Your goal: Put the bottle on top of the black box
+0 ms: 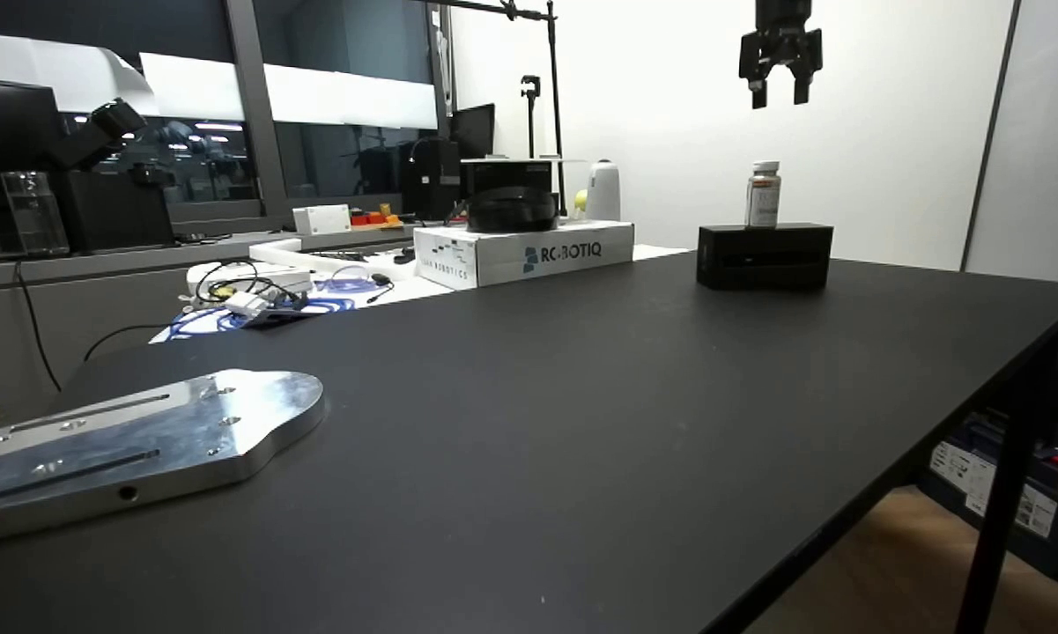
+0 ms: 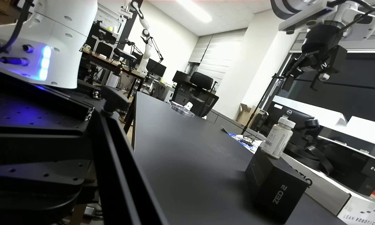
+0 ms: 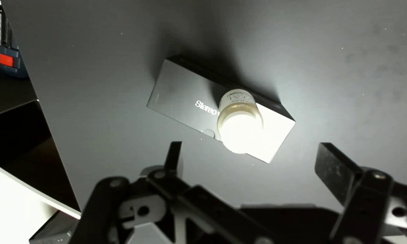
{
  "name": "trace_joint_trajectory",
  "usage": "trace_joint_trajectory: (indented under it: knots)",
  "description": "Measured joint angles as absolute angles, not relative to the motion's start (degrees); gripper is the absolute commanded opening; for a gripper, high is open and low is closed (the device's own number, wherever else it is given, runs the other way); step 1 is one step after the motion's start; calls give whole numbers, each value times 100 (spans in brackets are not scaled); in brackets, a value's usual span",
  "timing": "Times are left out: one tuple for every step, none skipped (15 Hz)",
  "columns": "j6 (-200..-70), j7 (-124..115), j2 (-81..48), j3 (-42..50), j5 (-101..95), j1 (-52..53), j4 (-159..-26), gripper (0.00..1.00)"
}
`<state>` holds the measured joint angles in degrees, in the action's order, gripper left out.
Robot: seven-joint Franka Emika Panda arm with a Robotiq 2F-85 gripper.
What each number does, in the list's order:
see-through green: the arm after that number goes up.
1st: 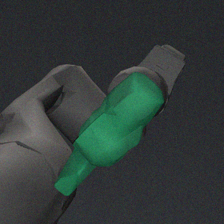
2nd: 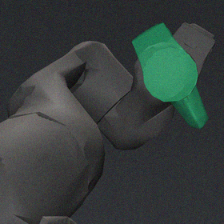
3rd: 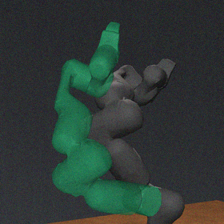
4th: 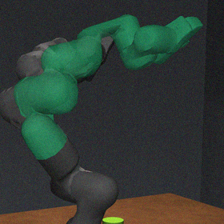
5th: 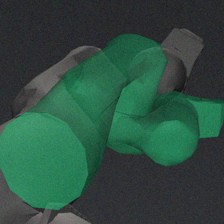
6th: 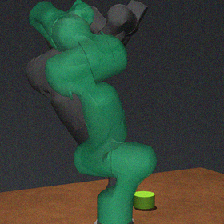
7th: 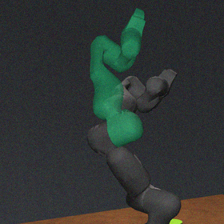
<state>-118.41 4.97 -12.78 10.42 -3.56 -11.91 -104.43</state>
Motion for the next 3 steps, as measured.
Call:
trace_joint_trajectory:
  knots:
    - [-11815, 509, -1230, 1042, -356, -1191, -10451, 100]
    - [-11812, 515, -1224, 1041, -356, -1191, -10455, 100]
    - [-11812, 520, -1232, 1041, -356, -1191, -10463, 100]
